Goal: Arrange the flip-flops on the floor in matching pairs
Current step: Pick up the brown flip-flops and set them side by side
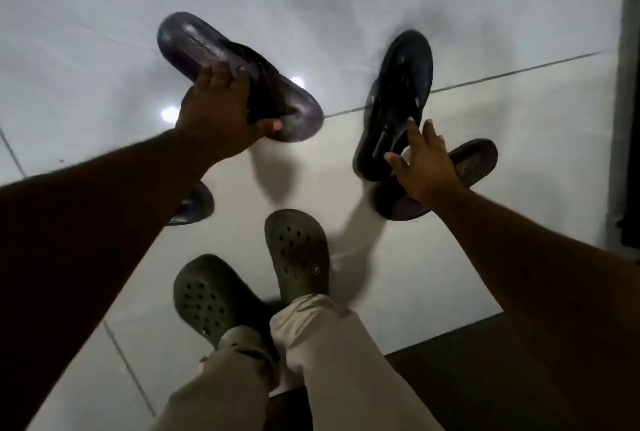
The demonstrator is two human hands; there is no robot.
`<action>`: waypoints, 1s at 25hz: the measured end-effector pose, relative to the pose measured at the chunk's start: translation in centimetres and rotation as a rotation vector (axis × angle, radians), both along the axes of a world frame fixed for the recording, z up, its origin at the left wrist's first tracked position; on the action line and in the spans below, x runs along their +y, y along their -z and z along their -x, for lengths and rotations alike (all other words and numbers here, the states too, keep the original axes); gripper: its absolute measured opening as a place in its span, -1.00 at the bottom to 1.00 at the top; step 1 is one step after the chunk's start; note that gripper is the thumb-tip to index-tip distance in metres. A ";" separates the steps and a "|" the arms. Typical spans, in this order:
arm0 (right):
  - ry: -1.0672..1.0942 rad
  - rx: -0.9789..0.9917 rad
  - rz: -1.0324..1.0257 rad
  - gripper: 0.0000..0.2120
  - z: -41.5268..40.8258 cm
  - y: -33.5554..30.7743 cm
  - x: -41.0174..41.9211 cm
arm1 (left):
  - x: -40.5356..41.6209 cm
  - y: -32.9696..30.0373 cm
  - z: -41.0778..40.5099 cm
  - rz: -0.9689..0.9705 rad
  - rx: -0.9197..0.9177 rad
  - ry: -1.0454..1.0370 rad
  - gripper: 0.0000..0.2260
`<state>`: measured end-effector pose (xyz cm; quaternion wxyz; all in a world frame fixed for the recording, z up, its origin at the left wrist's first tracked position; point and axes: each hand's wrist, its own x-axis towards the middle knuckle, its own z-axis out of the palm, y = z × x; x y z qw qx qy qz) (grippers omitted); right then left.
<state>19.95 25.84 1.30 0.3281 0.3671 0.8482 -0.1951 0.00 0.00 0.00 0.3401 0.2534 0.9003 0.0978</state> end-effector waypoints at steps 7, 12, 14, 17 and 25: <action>-0.332 -0.159 -0.068 -0.16 4.5 6.7 1.7 | 2.5 4.1 -0.6 0.085 -0.050 0.019 -0.45; -0.320 -0.217 -0.149 -0.24 9.0 5.0 8.6 | 1.3 3.9 0.2 0.176 -0.026 0.155 -0.60; -0.272 -0.132 -0.245 -0.29 9.0 3.7 9.9 | 1.5 3.7 0.3 0.197 -0.094 0.176 -0.57; -0.163 0.005 -0.263 -0.37 5.2 1.8 9.2 | 1.8 3.2 0.3 0.175 -0.118 0.225 -0.52; 0.468 -0.176 0.042 -0.34 -7.1 3.7 -1.9 | 1.4 3.0 -0.4 0.158 -0.026 0.212 -0.56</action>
